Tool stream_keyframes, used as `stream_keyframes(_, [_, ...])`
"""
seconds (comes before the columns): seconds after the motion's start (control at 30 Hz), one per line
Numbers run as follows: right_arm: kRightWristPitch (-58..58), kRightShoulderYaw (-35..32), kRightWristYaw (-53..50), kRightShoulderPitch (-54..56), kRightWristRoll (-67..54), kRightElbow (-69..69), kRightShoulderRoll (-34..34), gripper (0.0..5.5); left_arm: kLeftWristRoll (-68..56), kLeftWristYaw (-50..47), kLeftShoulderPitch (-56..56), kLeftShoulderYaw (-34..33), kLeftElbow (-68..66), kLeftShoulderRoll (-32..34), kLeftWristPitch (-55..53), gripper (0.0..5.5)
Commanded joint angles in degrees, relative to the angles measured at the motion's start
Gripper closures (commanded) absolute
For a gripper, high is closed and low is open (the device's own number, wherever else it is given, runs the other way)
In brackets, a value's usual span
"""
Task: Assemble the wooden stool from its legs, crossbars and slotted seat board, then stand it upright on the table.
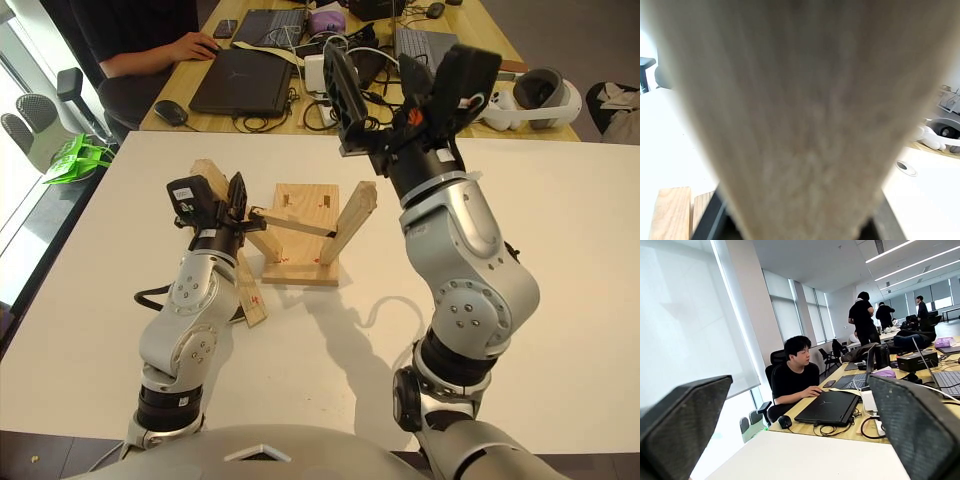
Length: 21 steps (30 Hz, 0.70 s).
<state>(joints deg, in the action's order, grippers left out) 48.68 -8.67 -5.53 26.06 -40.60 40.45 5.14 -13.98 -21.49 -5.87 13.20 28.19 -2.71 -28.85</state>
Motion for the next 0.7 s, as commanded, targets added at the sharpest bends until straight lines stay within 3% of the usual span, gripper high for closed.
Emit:
stream_keyframes(0.03, [-0.6,1.0,0.6,-0.7,0.9,-0.3,1.2,0.47,1.1,1.0,0.8,1.3,1.2,-3.4,0.3,4.19])
stream_keyframes(0.37, [-2.0,1.6,1.2,-0.2,2.1,-1.5,1.5,0.47,2.3,2.0,0.4,1.6,2.8,-4.4,3.7,2.87])
stream_keyframes(0.7, [-1.6,2.2,0.6,-0.8,2.5,-1.2,2.2,0.47,-0.9,3.8,-1.5,-5.0,5.6,-2.8,3.9,2.87])
